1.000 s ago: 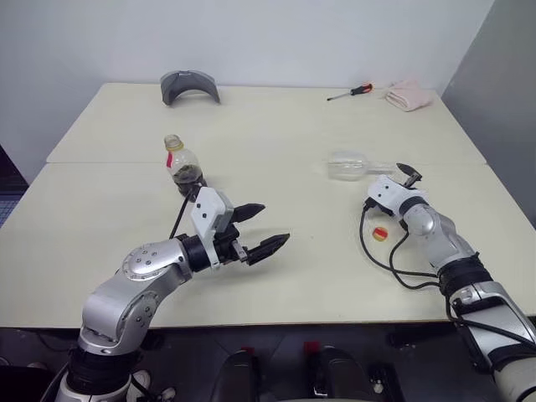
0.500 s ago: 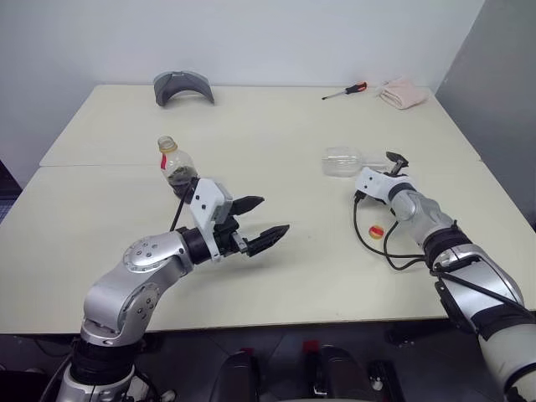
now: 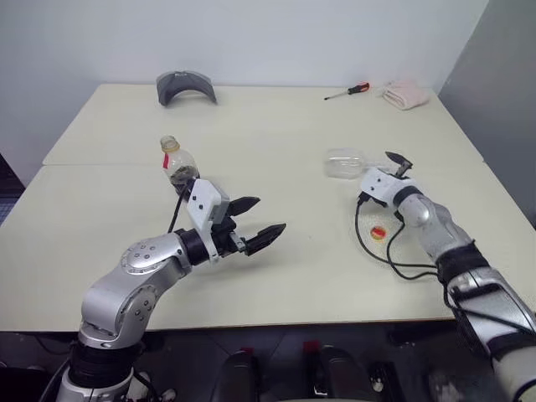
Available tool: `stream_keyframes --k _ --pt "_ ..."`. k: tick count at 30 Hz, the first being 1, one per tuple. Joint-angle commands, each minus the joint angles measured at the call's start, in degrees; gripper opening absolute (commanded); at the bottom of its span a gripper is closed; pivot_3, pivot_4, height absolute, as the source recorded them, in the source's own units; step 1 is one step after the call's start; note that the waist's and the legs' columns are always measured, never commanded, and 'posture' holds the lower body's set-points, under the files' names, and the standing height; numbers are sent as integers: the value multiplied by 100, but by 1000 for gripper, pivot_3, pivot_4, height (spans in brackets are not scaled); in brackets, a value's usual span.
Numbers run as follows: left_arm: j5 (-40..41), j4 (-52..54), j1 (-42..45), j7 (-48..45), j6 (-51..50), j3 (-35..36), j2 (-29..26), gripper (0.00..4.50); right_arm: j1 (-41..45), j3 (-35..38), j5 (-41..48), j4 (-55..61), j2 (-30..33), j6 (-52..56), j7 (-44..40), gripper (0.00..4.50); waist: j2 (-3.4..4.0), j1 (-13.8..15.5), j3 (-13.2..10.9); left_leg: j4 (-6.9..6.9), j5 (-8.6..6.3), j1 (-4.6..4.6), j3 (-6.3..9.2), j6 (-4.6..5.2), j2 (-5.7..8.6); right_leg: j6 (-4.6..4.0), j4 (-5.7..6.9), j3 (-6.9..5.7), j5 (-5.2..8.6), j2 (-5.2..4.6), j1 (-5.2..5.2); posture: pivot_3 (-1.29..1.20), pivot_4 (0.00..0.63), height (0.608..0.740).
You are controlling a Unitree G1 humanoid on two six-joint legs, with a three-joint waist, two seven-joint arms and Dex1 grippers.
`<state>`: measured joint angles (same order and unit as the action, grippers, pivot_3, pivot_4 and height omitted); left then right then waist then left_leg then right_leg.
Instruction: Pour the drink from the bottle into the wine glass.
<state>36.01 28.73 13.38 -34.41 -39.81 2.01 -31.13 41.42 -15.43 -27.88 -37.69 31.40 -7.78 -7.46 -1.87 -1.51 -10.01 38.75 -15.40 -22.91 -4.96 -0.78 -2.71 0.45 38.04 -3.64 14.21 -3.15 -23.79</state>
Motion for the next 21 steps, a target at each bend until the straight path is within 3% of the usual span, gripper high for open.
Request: stream_keyframes --k 1,12,21 --pt "97 181 71 8 15 52 31 4479 -326 312 117 1250 192 460 -311 4500 0 0 0 0 0 1 1 0 -1 1 2 -1 0 0 0 0 150 740" --pt "139 206 70 18 -4 43 41 4479 -1102 657 19 2885 304 1331 -722 4500 0 4 0 0 0 4 8 0 0 4 6 -5 1 4 1 0 150 740" --pt "170 284 -1 75 -3 27 59 4479 -1309 681 17 3112 247 1510 -741 4500 0 4 0 0 0 3 7 1 1 4 4 -5 1 5 1 0 150 740"
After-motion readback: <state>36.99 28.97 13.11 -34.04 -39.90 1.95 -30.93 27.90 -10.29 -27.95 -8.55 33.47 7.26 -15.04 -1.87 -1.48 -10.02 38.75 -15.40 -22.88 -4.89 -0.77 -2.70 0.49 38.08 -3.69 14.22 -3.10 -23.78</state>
